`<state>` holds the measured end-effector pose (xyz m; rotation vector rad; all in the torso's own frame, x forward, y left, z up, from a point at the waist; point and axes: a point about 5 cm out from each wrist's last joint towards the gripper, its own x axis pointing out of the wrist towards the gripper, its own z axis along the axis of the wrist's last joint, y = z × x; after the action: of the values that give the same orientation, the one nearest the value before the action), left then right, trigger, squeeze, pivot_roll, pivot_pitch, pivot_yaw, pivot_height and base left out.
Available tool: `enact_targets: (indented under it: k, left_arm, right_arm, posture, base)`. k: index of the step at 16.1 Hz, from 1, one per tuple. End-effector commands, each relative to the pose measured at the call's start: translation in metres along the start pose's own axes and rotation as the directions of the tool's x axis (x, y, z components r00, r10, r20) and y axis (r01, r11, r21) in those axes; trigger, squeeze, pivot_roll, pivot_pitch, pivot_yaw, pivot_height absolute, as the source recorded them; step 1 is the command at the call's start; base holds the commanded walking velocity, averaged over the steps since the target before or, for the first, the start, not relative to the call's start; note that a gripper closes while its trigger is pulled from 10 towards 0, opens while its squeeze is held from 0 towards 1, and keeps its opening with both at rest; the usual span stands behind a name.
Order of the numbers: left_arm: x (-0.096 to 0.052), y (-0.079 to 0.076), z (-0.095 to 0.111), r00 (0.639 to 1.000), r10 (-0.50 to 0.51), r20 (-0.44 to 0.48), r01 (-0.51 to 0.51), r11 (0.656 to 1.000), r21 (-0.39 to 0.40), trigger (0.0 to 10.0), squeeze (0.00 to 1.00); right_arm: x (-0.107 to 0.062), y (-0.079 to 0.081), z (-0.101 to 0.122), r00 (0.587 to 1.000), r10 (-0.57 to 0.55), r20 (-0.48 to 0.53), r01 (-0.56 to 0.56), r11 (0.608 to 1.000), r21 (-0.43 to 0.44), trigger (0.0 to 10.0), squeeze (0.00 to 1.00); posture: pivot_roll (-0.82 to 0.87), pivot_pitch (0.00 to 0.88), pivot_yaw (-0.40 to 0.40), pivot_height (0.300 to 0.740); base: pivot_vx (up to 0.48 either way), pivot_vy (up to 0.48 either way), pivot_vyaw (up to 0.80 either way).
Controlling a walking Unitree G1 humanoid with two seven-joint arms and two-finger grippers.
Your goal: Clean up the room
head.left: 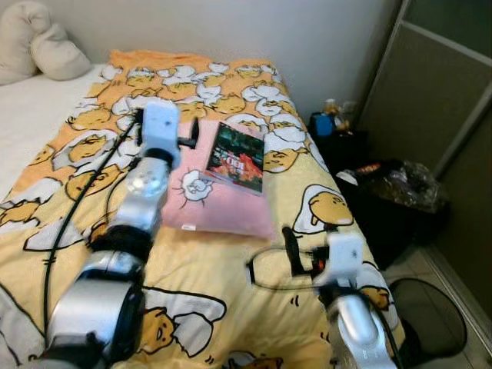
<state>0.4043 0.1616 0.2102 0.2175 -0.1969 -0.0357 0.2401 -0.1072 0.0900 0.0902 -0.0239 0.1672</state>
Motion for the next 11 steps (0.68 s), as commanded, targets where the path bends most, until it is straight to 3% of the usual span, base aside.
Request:
enact_targets:
  k: [1, 4, 6, 8, 11]
  left_arm:
    - [-0.001, -0.003, -0.01, 0.998, -0.005, -0.063, 0.004, 1.0, -0.021, 10.0, 0.0]
    - [0.002, -0.004, -0.015, 0.993, 0.03, -0.117, -0.032, 0.999, -0.017, 10.0, 0.0]
    - [0.004, -0.001, -0.013, 0.991, 0.056, -0.118, -0.06, 0.998, -0.028, 10.0, 0.0]
    - [0.009, 0.002, 0.0, 0.995, 0.078, -0.058, -0.082, 0.995, -0.061, 10.0, 0.0]
    - [0.006, -0.006, -0.01, 0.993, 0.052, -0.106, -0.057, 0.997, -0.047, 10.0, 0.0]
  right_arm:
    - [-0.005, 0.002, 0.006, 1.0, 0.008, 0.008, -0.008, 1.0, -0.015, 10.0, 0.0]
    - [-0.033, 0.005, 0.004, 0.999, 0.001, -0.033, -0.002, 1.0, -0.019, 10.0, 0.0]
    - [-0.04, 0.007, 0.003, 0.999, 0.001, -0.046, -0.002, 1.0, -0.02, 10.0, 0.0]
    - [-0.053, 0.007, 0.005, 0.997, -0.019, -0.072, 0.018, 1.0, -0.018, 10.0, 0.0]
    - [-0.061, 0.007, 0.004, 0.995, -0.032, -0.095, 0.03, 0.999, -0.018, 10.0, 0.0]
  posture:
    - [-0.09, 0.142, 0.016, 0.74]
    - [-0.15, 0.212, 0.007, 0.74]
    - [-0.16, 0.22, 0.003, 0.74]
    - [-0.19, 0.234, 0.001, 0.74]
    - [-0.2, 0.243, 0.003, 0.74]
  base:
    - [0.0, 0.0, 0.0]
    - [0.0, 0.0, 0.0]
    - [0.0, 0.0, 0.0]
    - [0.0, 0.0, 0.0]
    - [0.0, 0.0, 0.0]
